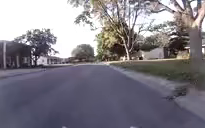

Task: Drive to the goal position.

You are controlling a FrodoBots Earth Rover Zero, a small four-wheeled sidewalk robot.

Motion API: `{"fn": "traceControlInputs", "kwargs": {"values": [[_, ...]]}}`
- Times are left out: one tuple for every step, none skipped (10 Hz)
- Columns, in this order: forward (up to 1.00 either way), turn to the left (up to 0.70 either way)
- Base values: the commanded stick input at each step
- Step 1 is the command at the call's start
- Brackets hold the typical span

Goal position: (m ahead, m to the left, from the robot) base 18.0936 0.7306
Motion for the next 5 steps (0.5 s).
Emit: {"fn": "traceControlInputs", "kwargs": {"values": [[1.00,-0.26],[1.00,-0.17],[1.00,-0.08],[1.00,0.00],[1.00,0.00]]}}
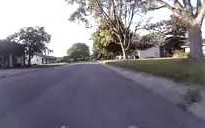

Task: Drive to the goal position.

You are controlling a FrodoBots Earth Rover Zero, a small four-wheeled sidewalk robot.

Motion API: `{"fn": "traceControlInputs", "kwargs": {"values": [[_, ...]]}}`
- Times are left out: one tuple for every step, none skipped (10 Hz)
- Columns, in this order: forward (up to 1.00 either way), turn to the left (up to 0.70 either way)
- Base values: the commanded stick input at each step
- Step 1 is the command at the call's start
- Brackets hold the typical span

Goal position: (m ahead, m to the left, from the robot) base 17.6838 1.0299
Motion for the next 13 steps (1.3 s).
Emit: {"fn": "traceControlInputs", "kwargs": {"values": [[1.00,0.00],[1.00,0.00],[1.00,0.00],[1.00,0.00],[1.00,0.00],[1.00,0.00],[1.00,0.00],[1.00,0.00],[1.00,0.19],[1.00,0.07],[1.00,0.02],[1.00,0.02],[1.00,0.03]]}}
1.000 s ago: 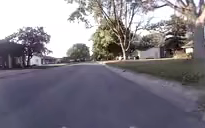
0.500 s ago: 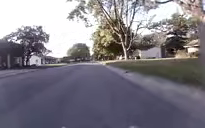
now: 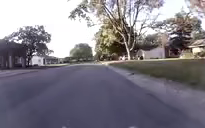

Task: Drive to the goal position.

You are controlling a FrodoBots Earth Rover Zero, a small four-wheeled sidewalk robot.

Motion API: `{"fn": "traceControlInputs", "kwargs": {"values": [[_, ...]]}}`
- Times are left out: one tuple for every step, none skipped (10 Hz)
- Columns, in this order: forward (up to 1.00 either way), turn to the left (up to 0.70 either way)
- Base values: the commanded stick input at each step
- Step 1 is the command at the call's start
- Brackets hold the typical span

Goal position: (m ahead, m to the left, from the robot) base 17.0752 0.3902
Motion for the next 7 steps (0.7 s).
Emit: {"fn": "traceControlInputs", "kwargs": {"values": [[1.00,0.03],[1.00,0.02],[1.00,0.02],[1.00,0.02],[1.00,0.02],[1.00,0.02],[1.00,0.02]]}}
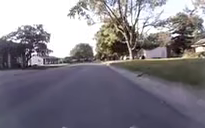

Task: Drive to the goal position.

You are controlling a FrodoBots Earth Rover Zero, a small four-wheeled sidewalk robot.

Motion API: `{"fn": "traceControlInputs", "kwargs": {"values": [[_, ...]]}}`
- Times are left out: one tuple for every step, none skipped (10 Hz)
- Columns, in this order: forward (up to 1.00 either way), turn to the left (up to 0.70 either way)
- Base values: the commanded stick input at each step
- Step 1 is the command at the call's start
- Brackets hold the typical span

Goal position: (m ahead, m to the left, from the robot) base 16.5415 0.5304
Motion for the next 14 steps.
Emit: {"fn": "traceControlInputs", "kwargs": {"values": [[1.00,0.02],[1.00,0.02],[1.00,0.02],[1.00,0.02],[1.00,0.02],[1.00,0.02],[1.00,0.02],[1.00,0.02],[1.00,0.02],[1.00,0.05],[1.00,0.38],[1.00,0.39],[1.00,0.40],[1.00,0.07]]}}
